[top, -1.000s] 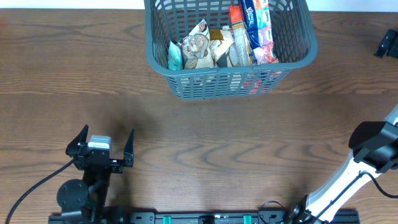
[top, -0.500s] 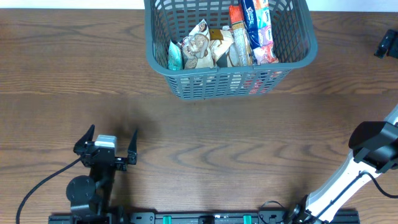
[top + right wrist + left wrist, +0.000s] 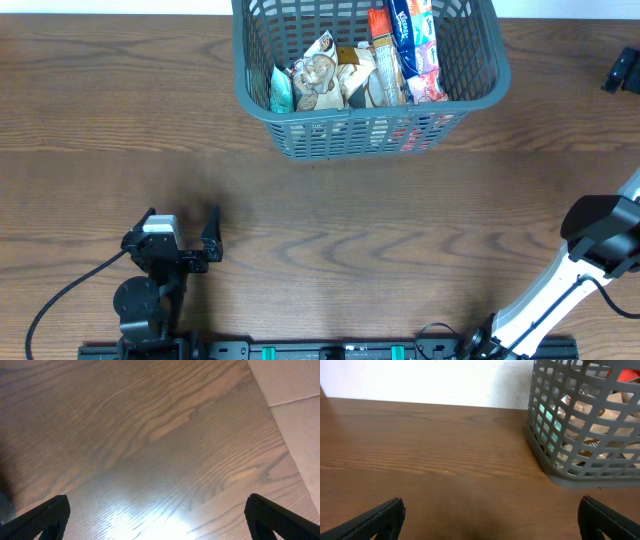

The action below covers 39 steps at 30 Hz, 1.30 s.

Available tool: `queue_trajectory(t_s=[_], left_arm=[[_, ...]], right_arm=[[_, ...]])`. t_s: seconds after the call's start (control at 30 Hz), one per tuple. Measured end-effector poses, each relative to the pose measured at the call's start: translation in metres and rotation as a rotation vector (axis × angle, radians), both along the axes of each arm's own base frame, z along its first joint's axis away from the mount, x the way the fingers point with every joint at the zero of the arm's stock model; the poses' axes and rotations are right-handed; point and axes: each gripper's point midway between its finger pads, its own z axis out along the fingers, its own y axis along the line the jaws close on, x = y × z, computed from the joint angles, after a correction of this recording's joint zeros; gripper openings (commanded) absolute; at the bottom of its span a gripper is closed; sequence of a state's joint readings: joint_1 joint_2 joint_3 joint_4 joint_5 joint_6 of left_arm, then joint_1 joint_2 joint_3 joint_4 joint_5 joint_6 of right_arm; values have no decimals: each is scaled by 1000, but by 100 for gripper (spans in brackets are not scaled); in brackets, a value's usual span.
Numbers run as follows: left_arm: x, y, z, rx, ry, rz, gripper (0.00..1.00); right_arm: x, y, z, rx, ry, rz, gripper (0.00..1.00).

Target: Pack container

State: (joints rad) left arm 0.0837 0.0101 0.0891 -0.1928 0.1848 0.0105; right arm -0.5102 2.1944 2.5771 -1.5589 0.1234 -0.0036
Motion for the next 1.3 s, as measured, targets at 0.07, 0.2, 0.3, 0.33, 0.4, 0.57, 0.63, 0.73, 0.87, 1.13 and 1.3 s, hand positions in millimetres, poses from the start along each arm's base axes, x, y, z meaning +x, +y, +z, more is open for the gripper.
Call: queue_trajectory(t_s=[0.07, 0.2, 0.3, 0.33, 0.4, 0.57, 0.63, 0.73, 0.87, 1.13, 1.3], left_arm=[[0, 2, 0, -5, 1, 13, 99], [0, 7, 0, -6, 2, 45, 99], [0, 10, -1, -2, 3, 63, 99], [0, 11, -1, -2, 4, 65, 99], [0, 11, -1, -1, 4, 68, 99], [0, 13, -1, 0, 4, 75, 99], [0, 13, -1, 0, 4, 75, 99], [0, 13, -1, 0, 4, 75, 99], [0, 14, -1, 1, 4, 81, 99], [0, 14, -1, 2, 4, 82, 99], [0, 14, -1, 2, 4, 82, 99]], right_arm=[[0, 0, 0, 0, 0, 0, 99], [0, 0, 0, 0, 0, 0, 99], [0, 0, 0, 0, 0, 0, 99], [0, 0, 0, 0, 0, 0, 99], [0, 0, 0, 0, 0, 0, 99], [0, 0, 0, 0, 0, 0, 99], [0, 0, 0, 0, 0, 0, 99], [0, 0, 0, 0, 0, 0, 99], [0, 0, 0, 0, 0, 0, 99], [0, 0, 0, 0, 0, 0, 99], [0, 0, 0, 0, 0, 0, 99]])
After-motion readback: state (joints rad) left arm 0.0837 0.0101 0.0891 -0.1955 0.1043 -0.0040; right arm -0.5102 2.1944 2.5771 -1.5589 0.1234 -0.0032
